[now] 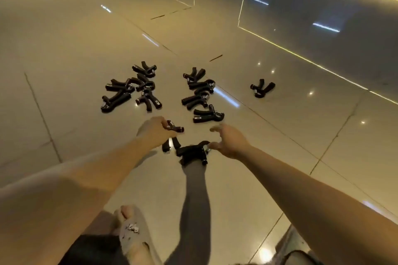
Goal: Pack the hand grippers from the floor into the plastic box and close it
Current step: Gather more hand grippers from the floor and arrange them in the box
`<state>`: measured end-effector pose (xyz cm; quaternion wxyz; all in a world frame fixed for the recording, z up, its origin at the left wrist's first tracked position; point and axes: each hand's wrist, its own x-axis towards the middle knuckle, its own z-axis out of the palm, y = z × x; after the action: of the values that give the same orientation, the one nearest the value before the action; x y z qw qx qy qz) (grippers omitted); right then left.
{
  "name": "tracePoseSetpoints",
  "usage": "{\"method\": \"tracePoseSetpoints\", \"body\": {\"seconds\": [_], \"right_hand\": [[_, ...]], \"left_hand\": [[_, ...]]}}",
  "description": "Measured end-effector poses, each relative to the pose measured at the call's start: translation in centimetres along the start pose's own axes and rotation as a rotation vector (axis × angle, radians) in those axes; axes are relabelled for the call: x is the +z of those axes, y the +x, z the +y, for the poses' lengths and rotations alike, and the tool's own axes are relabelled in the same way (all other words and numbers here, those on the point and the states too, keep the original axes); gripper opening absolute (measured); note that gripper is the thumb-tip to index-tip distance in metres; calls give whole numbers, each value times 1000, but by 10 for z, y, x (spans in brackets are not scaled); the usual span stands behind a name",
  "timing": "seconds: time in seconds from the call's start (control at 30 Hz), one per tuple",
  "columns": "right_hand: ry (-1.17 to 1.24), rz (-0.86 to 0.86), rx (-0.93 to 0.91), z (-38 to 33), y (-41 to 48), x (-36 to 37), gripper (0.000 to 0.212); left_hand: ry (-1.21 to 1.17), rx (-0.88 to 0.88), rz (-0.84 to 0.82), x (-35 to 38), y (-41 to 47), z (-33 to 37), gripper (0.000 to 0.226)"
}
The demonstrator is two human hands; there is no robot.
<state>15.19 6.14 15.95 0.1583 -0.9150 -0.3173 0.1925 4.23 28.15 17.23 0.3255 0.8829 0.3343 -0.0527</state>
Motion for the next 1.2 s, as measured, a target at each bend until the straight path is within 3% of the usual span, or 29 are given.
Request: {"method": "tracePoseSetpoints", "body": {"seconds": [0.17, 0.3, 0.4, 0.6, 0.77, 0.93, 1.2], "right_hand": [[-59, -98, -77, 6, 52, 65, 55], [-147, -127, -178, 21, 85, 104, 57], [-200, -149, -259, 31, 103, 125, 66], [-216, -123, -353, 45, 112, 145, 60], [-204, -119, -316, 53, 107, 137, 58], [-190, -114, -166, 69, 84, 114, 54], [-141, 71, -30, 76, 29, 5, 50]], "left_hand": [[-111, -173, 40, 56, 43, -42, 61], [-61, -219, 126, 96, 76, -58, 73], [-46, -267, 185, 117, 98, -58, 69], [-24, -318, 260, 142, 125, -68, 61], [-140, -315, 256, 138, 127, -71, 48], [-217, -221, 222, 119, 114, -66, 49], [-214, 83, 201, 74, 73, 22, 77]]}}
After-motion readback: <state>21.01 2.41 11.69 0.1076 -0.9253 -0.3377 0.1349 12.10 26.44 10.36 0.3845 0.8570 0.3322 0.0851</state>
